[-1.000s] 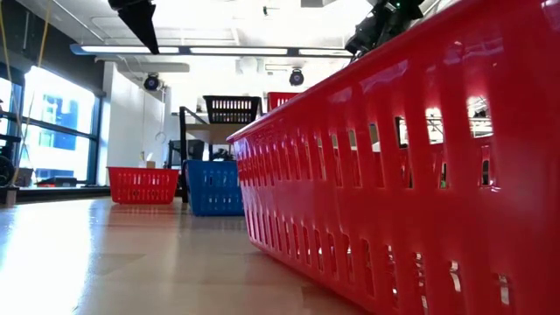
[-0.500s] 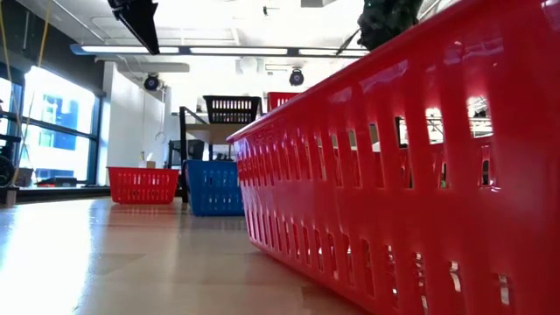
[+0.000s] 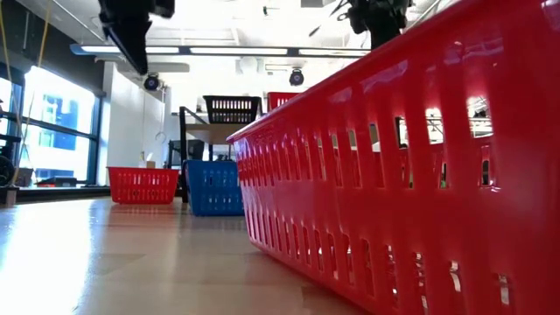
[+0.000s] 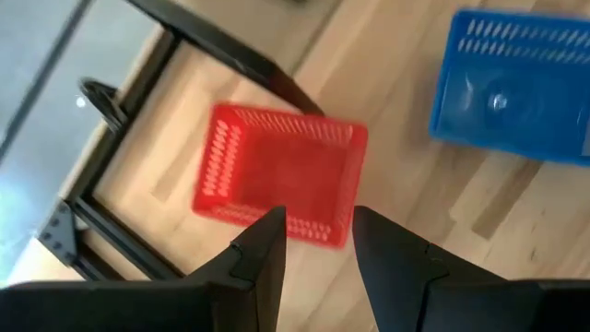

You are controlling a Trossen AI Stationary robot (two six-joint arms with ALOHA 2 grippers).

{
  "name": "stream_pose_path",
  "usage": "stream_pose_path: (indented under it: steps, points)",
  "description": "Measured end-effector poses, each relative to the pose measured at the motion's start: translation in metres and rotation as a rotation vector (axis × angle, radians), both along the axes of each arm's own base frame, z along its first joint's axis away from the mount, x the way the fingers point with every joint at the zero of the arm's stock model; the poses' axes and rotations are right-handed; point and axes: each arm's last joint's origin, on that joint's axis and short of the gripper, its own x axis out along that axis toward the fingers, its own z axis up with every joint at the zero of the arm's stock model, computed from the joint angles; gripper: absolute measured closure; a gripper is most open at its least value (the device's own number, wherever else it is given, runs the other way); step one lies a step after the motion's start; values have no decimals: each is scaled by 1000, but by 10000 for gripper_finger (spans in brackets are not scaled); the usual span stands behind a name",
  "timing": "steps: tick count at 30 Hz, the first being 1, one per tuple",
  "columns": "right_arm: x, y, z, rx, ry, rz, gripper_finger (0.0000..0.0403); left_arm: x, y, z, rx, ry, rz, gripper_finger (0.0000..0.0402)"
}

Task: Stack baskets on shelf by color
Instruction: Stack the top red bin on top of the red bin on the shelf

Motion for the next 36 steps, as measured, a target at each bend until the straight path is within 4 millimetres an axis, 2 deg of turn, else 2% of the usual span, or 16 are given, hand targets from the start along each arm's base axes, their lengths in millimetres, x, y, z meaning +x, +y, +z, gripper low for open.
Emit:
stream_pose_path:
  steps: [9,17,24,30,36]
  points:
    - [-4,33,16,-83,-15,4,309,3,0,-22,-35,-2,47,284]
    - [-6,54,24,-148,-15,-17,309,7,-1,-39,-101,-19,24,284]
    - [-2,64,24,-173,-7,-41,309,8,-2,-49,-124,-13,-17,284]
    - [0,70,24,-159,-12,-86,309,-2,-6,-62,-174,-11,-63,284]
    - [1,70,24,-129,-20,-116,309,-6,-10,-71,-219,-88,-185,284]
